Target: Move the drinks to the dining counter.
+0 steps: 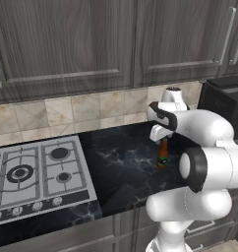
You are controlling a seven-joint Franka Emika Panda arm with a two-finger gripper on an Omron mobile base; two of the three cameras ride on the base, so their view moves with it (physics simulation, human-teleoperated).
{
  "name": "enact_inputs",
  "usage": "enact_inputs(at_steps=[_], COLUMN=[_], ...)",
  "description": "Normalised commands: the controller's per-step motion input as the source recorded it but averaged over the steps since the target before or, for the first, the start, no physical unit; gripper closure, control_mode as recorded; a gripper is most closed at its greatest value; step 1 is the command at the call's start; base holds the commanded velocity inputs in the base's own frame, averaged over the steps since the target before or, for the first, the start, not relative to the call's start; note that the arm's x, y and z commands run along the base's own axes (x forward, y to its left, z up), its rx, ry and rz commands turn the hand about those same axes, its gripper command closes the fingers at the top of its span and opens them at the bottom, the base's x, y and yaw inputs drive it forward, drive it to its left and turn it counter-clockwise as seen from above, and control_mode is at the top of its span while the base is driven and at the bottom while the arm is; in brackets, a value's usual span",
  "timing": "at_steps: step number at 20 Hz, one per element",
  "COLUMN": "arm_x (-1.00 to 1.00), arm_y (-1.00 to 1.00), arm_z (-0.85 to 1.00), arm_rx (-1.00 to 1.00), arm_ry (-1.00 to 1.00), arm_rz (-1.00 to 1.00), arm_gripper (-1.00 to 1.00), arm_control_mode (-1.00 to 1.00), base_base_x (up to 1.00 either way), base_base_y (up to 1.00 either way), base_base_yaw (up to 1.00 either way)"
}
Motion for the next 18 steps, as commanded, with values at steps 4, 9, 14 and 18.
enact_inputs(at_steps=[4,9,14,18], arm_x=[-0.12,-0.21,-0.05,-0.04], arm_y=[0.06,0.13,0.02,-0.06], arm_z=[-0.09,-0.01,0.0,-0.02], arm_rx=[0.01,0.0,0.0,0.0], arm_ry=[-0.01,-0.04,-0.04,-0.08], arm_rz=[0.0,0.0,0.0,0.0], arm_gripper=[-1.0,-1.0,-1.0,-1.0], arm_control_mode=[-1.0,-1.0,-1.0,-1.0], base_base_x=[0.0,0.0,0.0,0.0], base_base_y=[0.0,0.0,0.0,0.0], base_base_yaw=[0.0,0.0,0.0,0.0])
